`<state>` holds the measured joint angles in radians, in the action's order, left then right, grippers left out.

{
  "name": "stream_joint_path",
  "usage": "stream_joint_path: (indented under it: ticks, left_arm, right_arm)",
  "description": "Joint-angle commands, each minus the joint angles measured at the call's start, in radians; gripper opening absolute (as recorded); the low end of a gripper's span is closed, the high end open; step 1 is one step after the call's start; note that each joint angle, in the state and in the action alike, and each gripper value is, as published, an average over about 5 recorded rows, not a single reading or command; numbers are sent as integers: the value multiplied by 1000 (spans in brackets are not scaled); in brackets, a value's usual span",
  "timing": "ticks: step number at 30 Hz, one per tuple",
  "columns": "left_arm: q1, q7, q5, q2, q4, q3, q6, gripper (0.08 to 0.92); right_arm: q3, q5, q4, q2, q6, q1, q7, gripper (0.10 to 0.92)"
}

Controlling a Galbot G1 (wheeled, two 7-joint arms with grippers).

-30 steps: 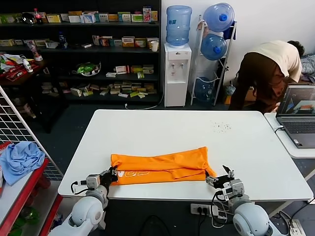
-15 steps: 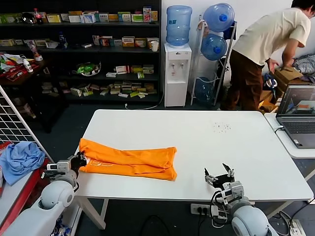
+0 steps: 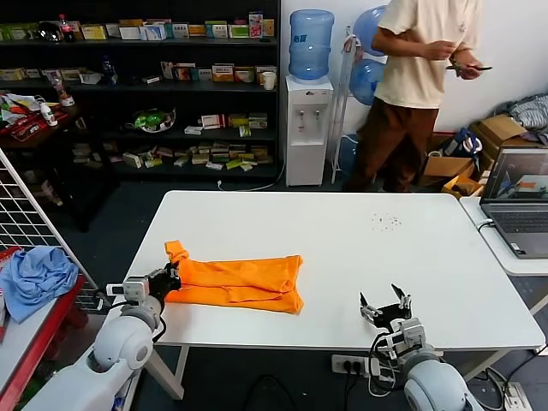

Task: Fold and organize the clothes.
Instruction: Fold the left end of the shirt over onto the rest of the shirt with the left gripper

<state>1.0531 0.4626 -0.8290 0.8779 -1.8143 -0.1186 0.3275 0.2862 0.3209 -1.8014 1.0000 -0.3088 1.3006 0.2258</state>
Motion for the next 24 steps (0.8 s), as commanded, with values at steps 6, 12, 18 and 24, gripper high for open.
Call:
stream_joint_path:
  ticks: [6, 12, 18, 24]
  left_arm:
    - [-144, 55, -40, 254, 3, 256, 17, 136]
    - [-195, 56, -29, 353, 85, 294, 14, 136]
    - [-210, 34, -6, 412, 131, 319, 9, 136]
    - [-203, 18, 0, 440, 148, 318, -14, 236]
  right_arm:
    - [-12, -11, 64, 4, 8, -38, -1, 823]
    - [-17, -8, 87, 12, 8, -53, -3, 823]
    - [-18, 0, 96, 11, 8, -64, -4, 823]
    - [-21, 7, 95, 10, 4, -70, -3, 823]
